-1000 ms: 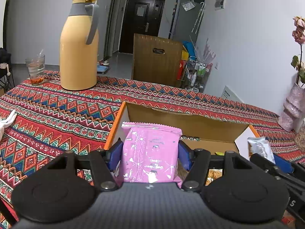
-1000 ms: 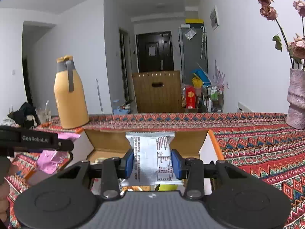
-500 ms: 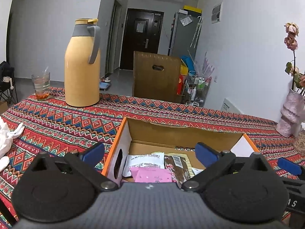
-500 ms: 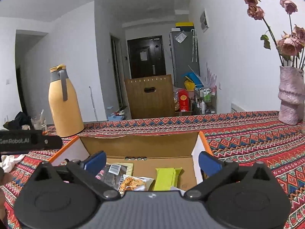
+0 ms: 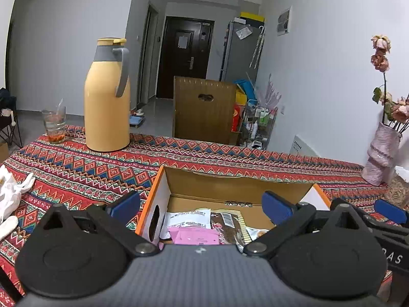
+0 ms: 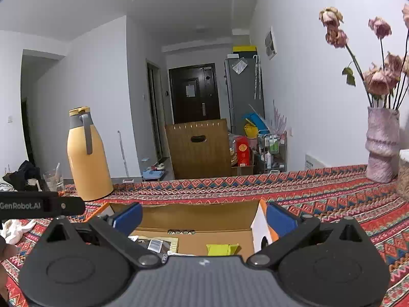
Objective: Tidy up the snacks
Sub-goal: 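Move both tools back over the snack pile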
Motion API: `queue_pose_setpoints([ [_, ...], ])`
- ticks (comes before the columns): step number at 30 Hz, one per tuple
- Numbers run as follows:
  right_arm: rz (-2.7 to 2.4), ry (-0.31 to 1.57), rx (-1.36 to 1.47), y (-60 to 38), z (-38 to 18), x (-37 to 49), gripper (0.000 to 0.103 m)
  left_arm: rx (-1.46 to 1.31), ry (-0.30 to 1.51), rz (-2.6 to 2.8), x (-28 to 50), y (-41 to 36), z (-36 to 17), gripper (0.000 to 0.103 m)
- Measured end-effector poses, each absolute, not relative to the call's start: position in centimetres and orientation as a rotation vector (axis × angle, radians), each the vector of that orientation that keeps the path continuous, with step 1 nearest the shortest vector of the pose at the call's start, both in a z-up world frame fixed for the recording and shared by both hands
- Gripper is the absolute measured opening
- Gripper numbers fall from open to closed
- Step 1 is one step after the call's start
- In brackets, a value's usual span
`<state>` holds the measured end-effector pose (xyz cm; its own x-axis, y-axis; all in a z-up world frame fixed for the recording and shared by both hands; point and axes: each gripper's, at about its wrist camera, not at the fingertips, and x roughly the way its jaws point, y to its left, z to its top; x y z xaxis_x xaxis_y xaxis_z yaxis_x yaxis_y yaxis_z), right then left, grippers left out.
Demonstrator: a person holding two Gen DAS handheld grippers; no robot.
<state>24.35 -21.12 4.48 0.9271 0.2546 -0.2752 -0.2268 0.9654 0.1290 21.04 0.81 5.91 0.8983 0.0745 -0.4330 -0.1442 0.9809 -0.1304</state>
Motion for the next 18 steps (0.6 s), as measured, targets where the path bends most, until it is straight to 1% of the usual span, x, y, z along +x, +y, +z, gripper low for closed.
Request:
queue_pose_setpoints([
  [12, 0.247, 0.297, 0.075, -21.1, 5.4, 19.8, 0.103, -0.16, 0.432, 0.109, 16.3, 1.6, 7.0, 0.103],
  [18, 0.279, 0.31, 0.099, -21.6, 4.5, 16.5, 0.103, -0.16, 0.454, 0.098, 13.1, 2.3, 6.1, 0.103],
])
